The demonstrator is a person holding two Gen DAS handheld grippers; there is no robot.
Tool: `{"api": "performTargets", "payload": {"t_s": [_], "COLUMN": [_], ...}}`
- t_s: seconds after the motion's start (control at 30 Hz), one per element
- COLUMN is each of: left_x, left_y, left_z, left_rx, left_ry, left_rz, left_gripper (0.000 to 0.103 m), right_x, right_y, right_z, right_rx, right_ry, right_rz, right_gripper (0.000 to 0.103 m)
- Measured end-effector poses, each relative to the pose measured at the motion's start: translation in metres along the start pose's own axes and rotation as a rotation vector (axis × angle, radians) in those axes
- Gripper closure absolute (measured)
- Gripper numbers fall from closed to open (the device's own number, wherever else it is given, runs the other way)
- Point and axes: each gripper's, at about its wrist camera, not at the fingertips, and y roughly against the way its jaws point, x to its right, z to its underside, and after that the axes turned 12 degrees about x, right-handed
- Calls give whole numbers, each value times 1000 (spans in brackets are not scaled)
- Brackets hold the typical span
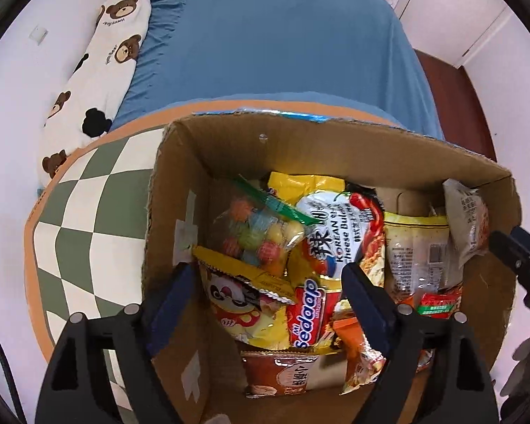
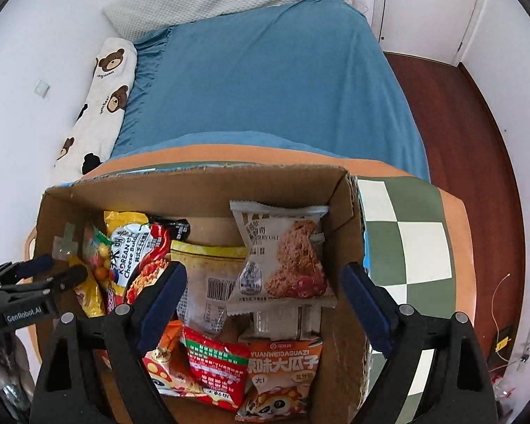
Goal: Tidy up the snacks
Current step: 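Carry both packets into the cardboard box and open both grippers, then move both grippers back toward the last snacks on the cloth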
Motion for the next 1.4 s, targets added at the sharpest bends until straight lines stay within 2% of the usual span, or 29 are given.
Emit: {"api": "performTargets", "payload": {"t_s": [0.03,0.07,0.1,0.23,0.37,0.6,0.8,1.03,1.4], "left_x": [2,5,6,11,14,24,32,32,33], "left_y": [2,5,7,21,34,72,115,159,222], "left_z": [1,2,4,14,27,58,93,132,182], "left_rx": [8,19,30,89,112,209,310,379,484], "left_ry": [-5,-16,-27,-38,-21,-41,-55,-25,-30], "left_rz": [7,11,13,17,48,41,37,55,69], "left_gripper": [16,9,6,1,1,1,1,1,1], "right_x": [0,0,-2,-5,-8,-17,-26,-33,-37], "right_y": [2,5,9,21,33,69,114,165,243], "right_z": [1,4,8,23,36,59,87,122,172], "right_rx": [4,9,15,39,52,112,194,271,381], "right_ry": [-4,-4,1,11,23,50,73,89,77], "right_rz": [2,7,12,18,19,3,1,2,-27], "right_gripper": [8,5,5,5,5,5,5,5,5]}}
